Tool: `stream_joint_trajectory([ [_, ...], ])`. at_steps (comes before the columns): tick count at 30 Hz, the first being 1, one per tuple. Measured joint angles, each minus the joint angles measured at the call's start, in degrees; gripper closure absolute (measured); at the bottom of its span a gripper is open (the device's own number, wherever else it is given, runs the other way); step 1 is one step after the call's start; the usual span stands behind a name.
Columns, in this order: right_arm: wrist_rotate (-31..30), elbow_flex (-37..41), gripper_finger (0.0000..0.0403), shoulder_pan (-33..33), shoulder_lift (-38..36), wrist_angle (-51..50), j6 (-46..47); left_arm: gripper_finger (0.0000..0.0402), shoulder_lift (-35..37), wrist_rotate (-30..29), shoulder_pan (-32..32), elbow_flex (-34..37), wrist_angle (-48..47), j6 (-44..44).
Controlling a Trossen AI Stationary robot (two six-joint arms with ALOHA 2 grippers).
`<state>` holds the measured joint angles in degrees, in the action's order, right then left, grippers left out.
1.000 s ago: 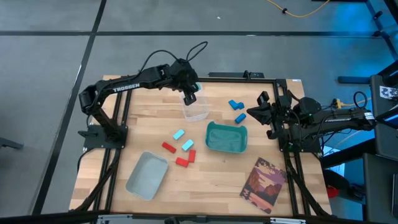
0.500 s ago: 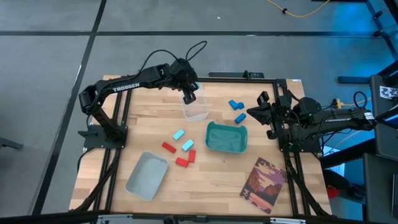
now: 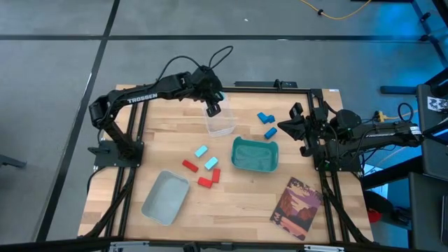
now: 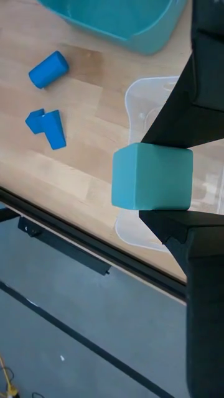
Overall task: Sort & place blocks by color
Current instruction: Put the light blue block into the transparent bin
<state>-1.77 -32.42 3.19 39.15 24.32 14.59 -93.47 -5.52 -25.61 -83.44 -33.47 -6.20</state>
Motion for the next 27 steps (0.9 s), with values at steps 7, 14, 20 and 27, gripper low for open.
stream_joint_trajectory([
  [7, -0.8, 0.0, 0.0385, 0.0, 0.0, 0.0, 0.2, 0.0278, 0.0, -0.2, 0.0, 0.0, 0.0, 0.5],
  [14, -1.7, 0.0, 0.0385, 0.0, 0.3, 0.0, 0.2, 0.0278, -0.1, -0.8, -0.5, 5.6, 5.8, 1.2],
  [20, -3.3, 0.0, 0.0385, 0.0, 1.0, 0.0, 0.1, 0.0278, -0.1, 1.2, -1.4, 14.3, 11.0, 2.1],
  [27, -3.3, 0.1, 0.0385, 0.0, 2.2, -0.2, 0.0, 0.0278, -7.0, 3.6, -0.8, 13.0, 12.8, 6.5],
])
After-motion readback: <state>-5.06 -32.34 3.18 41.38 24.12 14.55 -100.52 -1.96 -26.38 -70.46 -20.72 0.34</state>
